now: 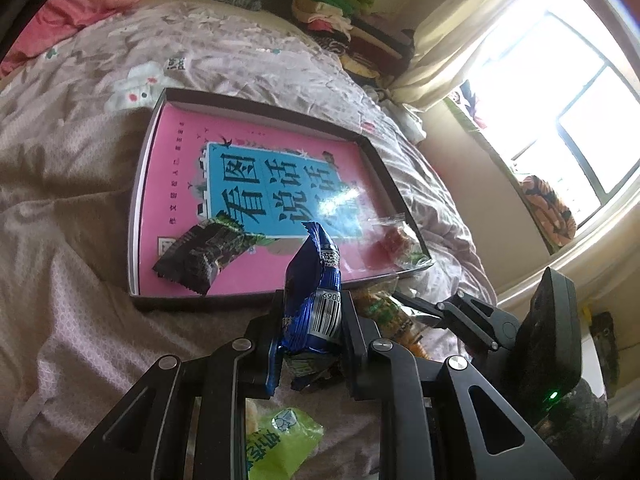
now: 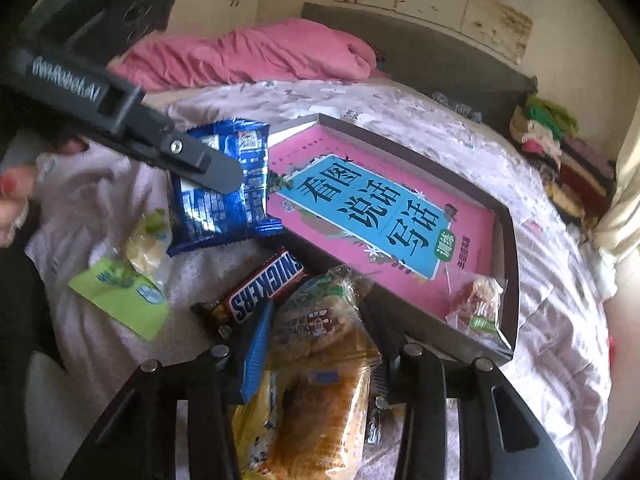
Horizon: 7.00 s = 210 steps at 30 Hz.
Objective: Organize snacks
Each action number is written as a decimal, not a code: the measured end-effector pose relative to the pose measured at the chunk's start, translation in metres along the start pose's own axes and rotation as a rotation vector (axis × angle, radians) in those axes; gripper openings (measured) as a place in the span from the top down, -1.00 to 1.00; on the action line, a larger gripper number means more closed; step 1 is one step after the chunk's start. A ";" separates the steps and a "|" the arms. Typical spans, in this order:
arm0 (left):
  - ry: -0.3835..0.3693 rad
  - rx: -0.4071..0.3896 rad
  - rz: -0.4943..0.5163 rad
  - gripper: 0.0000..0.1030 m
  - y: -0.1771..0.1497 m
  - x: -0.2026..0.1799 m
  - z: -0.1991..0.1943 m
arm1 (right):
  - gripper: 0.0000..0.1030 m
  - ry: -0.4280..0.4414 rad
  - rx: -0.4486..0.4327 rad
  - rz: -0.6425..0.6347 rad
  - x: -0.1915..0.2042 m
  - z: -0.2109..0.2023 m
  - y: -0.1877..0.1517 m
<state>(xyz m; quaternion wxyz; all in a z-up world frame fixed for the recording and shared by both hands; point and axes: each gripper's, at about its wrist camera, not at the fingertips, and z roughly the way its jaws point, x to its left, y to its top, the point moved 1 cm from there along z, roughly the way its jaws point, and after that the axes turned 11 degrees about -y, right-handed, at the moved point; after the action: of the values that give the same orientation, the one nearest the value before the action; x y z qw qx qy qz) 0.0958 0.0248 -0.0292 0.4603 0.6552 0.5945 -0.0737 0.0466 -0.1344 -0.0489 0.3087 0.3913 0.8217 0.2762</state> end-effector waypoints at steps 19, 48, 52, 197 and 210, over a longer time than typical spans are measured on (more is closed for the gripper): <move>0.019 -0.115 0.035 0.53 0.024 -0.022 -0.027 | 0.17 0.008 -0.155 0.289 -0.059 -0.037 0.020; 0.055 -0.173 -0.028 0.53 0.049 -0.013 -0.004 | 0.17 -0.017 -0.198 0.500 -0.123 -0.025 0.026; 0.045 -0.170 -0.046 0.53 0.051 -0.009 0.004 | 0.17 -0.020 -0.191 0.485 -0.123 -0.017 0.030; 0.181 -0.085 -0.022 -0.18 0.042 0.000 0.038 | -0.15 0.039 -0.056 0.414 -0.099 0.012 0.010; 0.185 -0.133 0.033 -0.43 0.048 -0.024 0.017 | -0.23 0.015 -0.105 0.442 -0.107 -0.002 0.014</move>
<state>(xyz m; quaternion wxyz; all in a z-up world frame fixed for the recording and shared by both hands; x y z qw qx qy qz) 0.1379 0.0021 0.0013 0.4473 0.6369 0.6270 0.0343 0.1062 -0.2145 -0.0067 0.2547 0.5433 0.7025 0.3825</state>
